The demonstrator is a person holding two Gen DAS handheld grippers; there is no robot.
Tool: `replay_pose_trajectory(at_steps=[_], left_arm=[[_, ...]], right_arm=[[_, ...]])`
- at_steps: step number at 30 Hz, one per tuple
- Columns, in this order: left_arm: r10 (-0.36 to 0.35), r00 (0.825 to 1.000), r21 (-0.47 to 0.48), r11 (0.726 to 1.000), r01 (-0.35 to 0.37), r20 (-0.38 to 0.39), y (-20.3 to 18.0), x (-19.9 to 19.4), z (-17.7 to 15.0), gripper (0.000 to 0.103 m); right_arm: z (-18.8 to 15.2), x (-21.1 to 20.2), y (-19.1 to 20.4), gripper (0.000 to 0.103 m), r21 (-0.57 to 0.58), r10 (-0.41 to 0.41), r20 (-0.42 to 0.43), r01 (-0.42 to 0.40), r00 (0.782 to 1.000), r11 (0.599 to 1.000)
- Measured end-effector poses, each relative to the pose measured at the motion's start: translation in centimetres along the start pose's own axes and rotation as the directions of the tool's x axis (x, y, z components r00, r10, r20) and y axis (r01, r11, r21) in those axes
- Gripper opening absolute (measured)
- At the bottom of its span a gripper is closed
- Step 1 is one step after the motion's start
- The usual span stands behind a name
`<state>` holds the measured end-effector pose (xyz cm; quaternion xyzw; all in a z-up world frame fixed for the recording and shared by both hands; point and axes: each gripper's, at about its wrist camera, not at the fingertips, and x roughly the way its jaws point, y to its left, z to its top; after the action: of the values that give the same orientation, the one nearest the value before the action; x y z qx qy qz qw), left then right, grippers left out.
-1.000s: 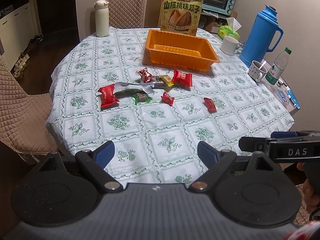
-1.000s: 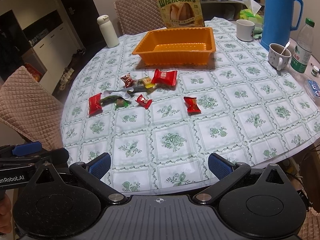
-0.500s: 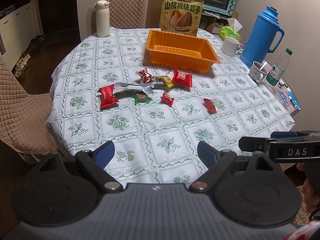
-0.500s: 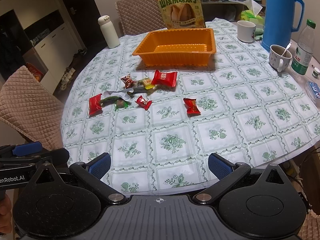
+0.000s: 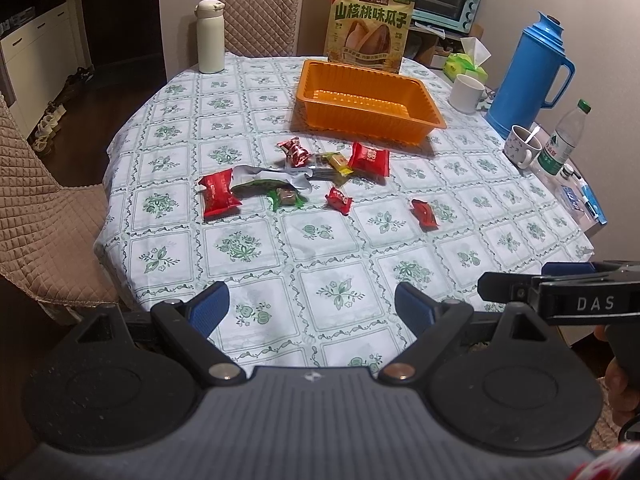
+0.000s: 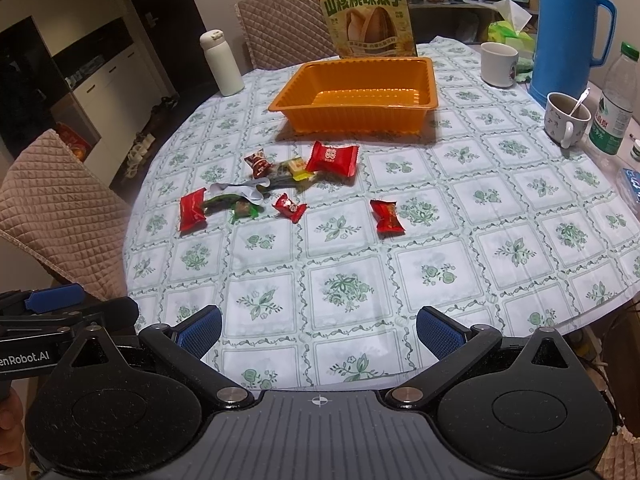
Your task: Organize snacks
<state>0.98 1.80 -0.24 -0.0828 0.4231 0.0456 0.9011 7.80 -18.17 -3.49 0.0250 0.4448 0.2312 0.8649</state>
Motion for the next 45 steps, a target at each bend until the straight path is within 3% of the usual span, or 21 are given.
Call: replay_pose_trajectory(at_steps=[26,36,45], left_arm=[[0.035,0.999,-0.030,0.999,-0.035,-0.001,-0.5,0.2,0.1,0.089],[0.094,0.996,-0.079,0.992,-0.094,-0.007,0.0,1.3,0.1,0.089],[0.192,0.981,-0.146,0.971,-0.188,0.012,1.5,3.1,-0.1,0.089]], right_arm=[[1.0,0.8,-0.5,0.103,-0.033,0.030,-0.015,-0.030,0.999,0.999],[1.5,2.0,-2.6,0.103,-0.033,0.051,0.016,-0.050,0.999,0.998],[2.4,4.3,-6.5,0.103,-0.046,0.082,0.052,-0.080,0.995,0.996]])
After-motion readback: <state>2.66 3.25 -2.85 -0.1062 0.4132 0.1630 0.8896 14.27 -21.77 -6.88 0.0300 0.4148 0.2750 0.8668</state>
